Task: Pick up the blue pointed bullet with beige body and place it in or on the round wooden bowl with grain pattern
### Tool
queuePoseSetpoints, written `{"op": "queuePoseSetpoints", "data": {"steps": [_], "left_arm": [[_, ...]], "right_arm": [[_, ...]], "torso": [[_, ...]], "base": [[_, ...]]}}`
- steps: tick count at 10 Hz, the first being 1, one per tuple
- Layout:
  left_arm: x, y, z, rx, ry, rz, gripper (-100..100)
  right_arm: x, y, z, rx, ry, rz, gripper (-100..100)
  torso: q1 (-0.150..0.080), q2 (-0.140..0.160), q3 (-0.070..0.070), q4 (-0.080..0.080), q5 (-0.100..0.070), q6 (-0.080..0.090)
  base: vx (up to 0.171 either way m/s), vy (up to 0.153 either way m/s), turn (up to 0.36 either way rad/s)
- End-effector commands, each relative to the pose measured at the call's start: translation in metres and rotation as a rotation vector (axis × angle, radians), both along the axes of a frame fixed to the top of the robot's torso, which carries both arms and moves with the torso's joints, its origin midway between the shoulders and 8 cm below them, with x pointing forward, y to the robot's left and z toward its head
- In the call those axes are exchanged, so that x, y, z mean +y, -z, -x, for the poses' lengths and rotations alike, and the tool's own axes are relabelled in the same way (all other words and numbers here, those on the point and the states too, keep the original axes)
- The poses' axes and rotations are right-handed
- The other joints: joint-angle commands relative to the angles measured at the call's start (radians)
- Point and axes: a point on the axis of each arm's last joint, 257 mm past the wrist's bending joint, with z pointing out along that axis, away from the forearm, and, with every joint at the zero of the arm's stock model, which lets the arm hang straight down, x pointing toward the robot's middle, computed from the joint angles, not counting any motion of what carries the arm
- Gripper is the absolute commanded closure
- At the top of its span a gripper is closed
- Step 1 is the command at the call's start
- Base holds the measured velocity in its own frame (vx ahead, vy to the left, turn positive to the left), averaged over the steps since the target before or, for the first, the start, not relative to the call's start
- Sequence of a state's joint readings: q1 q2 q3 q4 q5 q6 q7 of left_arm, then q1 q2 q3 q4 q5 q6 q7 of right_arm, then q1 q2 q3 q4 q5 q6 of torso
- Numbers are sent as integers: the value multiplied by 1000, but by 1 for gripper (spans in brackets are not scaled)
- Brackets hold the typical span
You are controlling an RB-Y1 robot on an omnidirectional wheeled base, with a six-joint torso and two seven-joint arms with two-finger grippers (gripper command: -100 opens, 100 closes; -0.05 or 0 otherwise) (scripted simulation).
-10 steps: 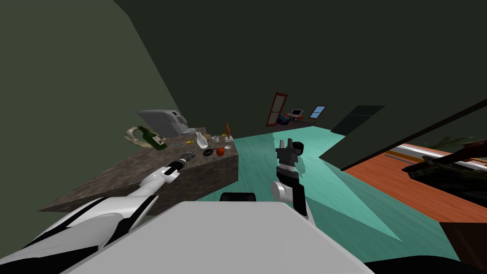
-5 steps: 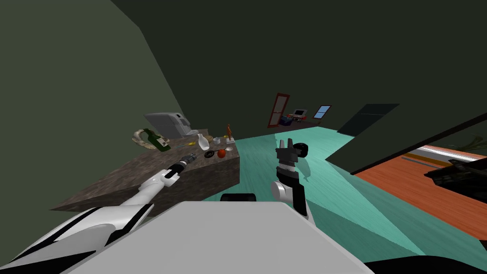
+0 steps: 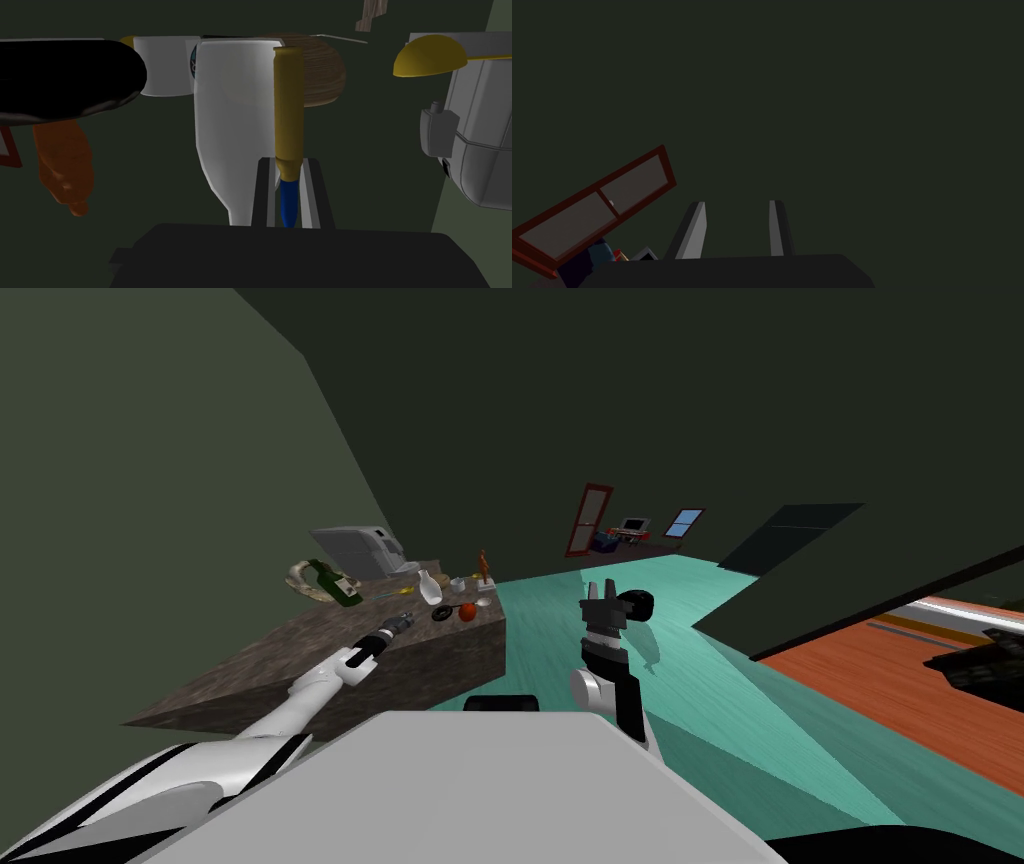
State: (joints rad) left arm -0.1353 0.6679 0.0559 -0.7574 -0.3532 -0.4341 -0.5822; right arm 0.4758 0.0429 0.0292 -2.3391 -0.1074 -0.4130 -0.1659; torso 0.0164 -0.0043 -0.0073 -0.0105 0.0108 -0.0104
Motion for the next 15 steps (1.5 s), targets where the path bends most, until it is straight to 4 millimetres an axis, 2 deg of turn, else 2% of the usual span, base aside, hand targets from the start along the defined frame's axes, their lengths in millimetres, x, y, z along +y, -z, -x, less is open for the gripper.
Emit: {"op": "queuePoseSetpoints", "data": {"steps": [1,2,3,4,5,6,7,9,10,12,13,15], "left_arm": [[-9,-6,-2,-14,17,-3,100],[-10,-8,-4,-19,20,-3,100],[-12,9,12,17,12,0,100],[-23,-4,5,-14,38,-4,100],[-25,12,21,21,28,0,100],[-38,-5,12,-15,58,-4,100],[-38,13,31,24,44,0,100],[-52,-6,20,-16,75,-3,100],[-52,10,37,19,60,1,100],[-66,-8,30,-19,90,-2,100],[-65,8,47,19,71,3,100],[-80,-11,39,-22,103,0,100]], "right_arm": [[0,0,0,0,0,0,0],[0,0,0,0,0,0,0],[0,0,0,0,0,0,0],[0,0,0,0,0,0,0],[0,0,0,0,0,0,0],[0,0,0,0,0,0,0],[0,0,0,0,0,0,0],[0,0,0,0,0,0,0],[0,0,0,0,0,0,0],[0,0,0,0,0,0,0],[0,0,0,0,0,0,0],[0,0,0,0,0,0,0]], "torso": [[0,0,0,0,0,0],[0,0,0,0,0,1],[-1,1,1,1,0,1],[1,0,0,-1,0,-1],[1,-1,-1,0,0,0],[1,-2,-2,-1,0,-1],[1,-2,-2,-1,0,0],[4,-2,-2,-3,2,-2],[3,-1,-1,-2,2,-1],[5,-1,-2,-3,2,-2],[3,0,-2,-2,2,-1],[4,-2,-2,-3,2,-2]], "base": [[25,10,11],[6,6,-13],[48,35,97],[58,22,85],[83,19,92],[67,14,72],[80,25,103],[42,19,38],[53,30,92],[41,13,42],[61,31,80],[41,9,50]]}}
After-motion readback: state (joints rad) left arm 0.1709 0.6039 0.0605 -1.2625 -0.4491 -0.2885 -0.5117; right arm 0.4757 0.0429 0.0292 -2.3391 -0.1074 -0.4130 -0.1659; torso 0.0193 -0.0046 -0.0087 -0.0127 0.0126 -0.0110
